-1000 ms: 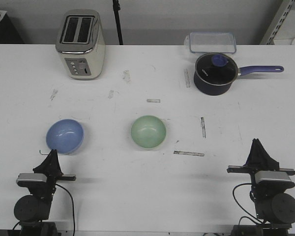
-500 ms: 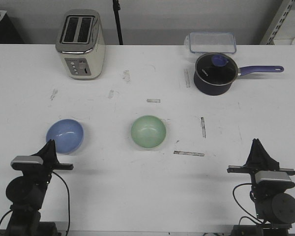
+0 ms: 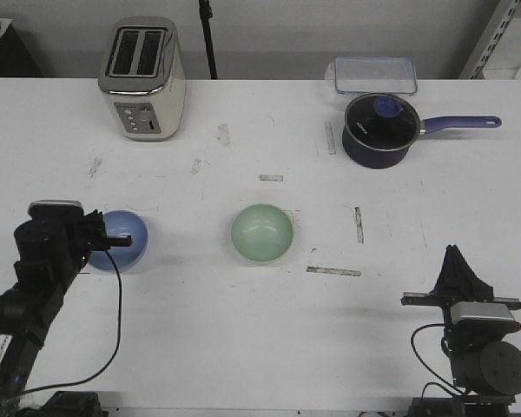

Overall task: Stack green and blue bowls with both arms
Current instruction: 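Move the left gripper forward over the light blue bowl, then grasp the rim of the blue bowl with the left gripper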

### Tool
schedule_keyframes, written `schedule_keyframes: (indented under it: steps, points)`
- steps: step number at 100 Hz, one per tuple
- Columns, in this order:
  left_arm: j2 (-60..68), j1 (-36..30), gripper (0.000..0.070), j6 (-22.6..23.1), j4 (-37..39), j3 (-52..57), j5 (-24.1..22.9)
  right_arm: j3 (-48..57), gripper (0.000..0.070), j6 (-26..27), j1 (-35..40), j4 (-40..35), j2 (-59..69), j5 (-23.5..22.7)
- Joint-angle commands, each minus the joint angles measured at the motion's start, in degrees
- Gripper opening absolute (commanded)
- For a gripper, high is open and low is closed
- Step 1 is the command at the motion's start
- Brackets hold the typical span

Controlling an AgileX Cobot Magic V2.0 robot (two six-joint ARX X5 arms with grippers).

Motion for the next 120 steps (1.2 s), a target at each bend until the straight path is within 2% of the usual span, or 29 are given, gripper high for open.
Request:
schedule_keyframes:
  steps: [1, 19, 34, 41, 50, 65, 79, 85, 89, 101, 120]
  points:
    - [2.8, 0.0, 0.0002, -0.4, -3.3, 4.0, 0.1, 0.1, 0.0010, 0.6, 0.0, 0.7, 0.0, 0.0]
    - [9.4, 0.9, 0.0002, -1.0, -11.7, 12.7, 0.1, 0.1, 0.0010, 0.6, 0.0, 0.7, 0.0, 0.0]
    - [13.7, 4.0, 0.0002, -12.2, -22.6, 20.1, 0.1, 0.1, 0.0010, 0.6, 0.0, 0.7, 0.0, 0.0]
    - [15.2, 5.7, 0.0002, -15.0, -27.5, 22.9, 0.7, 0.1, 0.0010, 0.5, 0.0, 0.7, 0.0, 0.0]
    - [16.6, 8.6, 0.0002, -14.9, -33.2, 25.5, 5.2, 0.1, 0.0010, 0.6, 0.0, 0.7, 0.0, 0.0]
    - [18.1, 14.6, 0.0002, -14.6, -39.1, 26.1, 16.7, 0.1, 0.0010, 0.6, 0.0, 0.7, 0.0, 0.0]
    - [19.9, 19.2, 0.0003, -10.2, -41.1, 26.1, 18.0, 0.1, 0.0010, 0.6, 0.0, 0.7, 0.0, 0.0]
    - [20.8, 20.2, 0.0009, -10.2, -41.1, 26.1, 18.0, 0.1, 0.0010, 0.6, 0.0, 0.7, 0.0, 0.0]
    - [21.4, 20.7, 0.0028, -10.4, -41.1, 26.1, 18.2, 0.1, 0.0010, 0.6, 0.0, 0.7, 0.0, 0.0]
    - [23.9, 21.6, 0.0170, -10.4, -41.0, 25.9, 18.2, 0.1, 0.0010, 0.6, 0.0, 0.7, 0.0, 0.0]
    - [27.8, 21.5, 0.0349, -10.3, -40.6, 25.9, 18.2, 0.1, 0.0010, 0.6, 0.0, 0.7, 0.0, 0.0]
